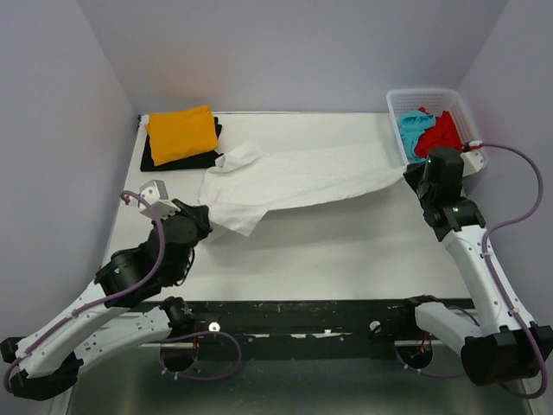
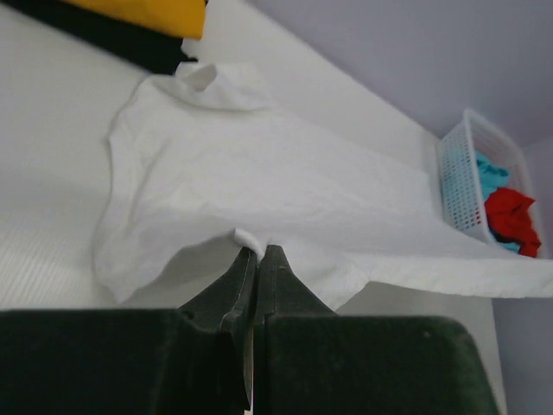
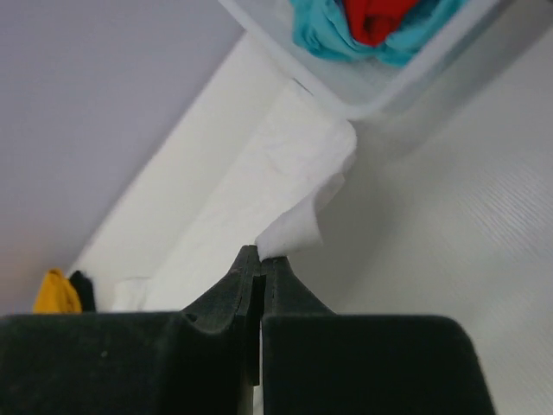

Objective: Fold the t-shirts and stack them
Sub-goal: Flatten out the tshirt

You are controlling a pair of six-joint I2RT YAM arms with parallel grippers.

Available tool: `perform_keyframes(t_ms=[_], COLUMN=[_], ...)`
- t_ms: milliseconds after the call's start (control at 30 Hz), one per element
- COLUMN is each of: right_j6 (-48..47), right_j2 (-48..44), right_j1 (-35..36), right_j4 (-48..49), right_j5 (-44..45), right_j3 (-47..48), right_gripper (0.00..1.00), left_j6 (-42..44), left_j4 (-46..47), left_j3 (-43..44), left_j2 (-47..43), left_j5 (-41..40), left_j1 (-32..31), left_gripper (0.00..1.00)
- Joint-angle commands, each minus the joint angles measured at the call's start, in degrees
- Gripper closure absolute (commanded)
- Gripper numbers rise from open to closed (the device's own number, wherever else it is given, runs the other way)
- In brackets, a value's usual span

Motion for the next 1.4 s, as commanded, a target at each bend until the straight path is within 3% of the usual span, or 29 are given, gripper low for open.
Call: perform_keyframes(t_ms=[0,133,233,333,500,600,667,900,1133,1200,1367], right_j6=[-3.62,-7.11,-10.06,-12.21,-12.97,-14.2,-14.45,-14.39,-12.18,-10.74,-7.11], right_j2=[-1.97,-4.17,-5.9,-6.36,-6.87,-6.46,-6.94,-9.38,-5.54,-4.13,2.79], right_j1=[-0.19,-0.18,-0.15,-0.19,-0.19,-0.19,-0.19,-0.19,-0.19,-0.2,-0.19], right_j4=[-1.55,-3.92,-5.61,-9.25,-11.83,-15.11,-16.71,-14.66,-11.53,-9.11,-3.7], right_j5=[2.07,2.81,2.14,0.13,-4.75,-7.34,-9.0,-8.57,0.88,2.41,4.73], right_j3=[10.18,18.69,25.02,33.0,43.82,51.3,54.13,52.84,41.08,35.53,23.58], right_gripper=[0.99,0.99,0.99,0.99,0.99,0.99,0.99,0.99,0.99,0.99,0.99], left_j6=[24.94,40.1,47.37,52.09,55.42,57.21,58.2,61.21,75.86,78.32,69.02], left_j4=[11.97,20.31,18.54,15.19,2.03,-4.25,-5.37,-0.07,20.14,26.36,25.92], left_j3=[10.75,20.78,32.17,43.85,68.16,80.99,84.0,80.09,57.7,51.01,44.7], left_j2=[-0.49,0.42,2.66,5.44,14.54,19.16,19.87,16.52,19.66,21.35,29.65], left_j5=[-6.35,-0.31,7.21,17.7,31.71,34.99,38.36,38.47,12.81,8.49,16.71], left_j1=[0.55,0.56,0.49,0.42,0.47,0.44,0.47,0.47,0.91,3.61,21.4], left_gripper=[1.0,1.0,1.0,1.0,1.0,1.0,1.0,1.0,1.0,1.0,1.0])
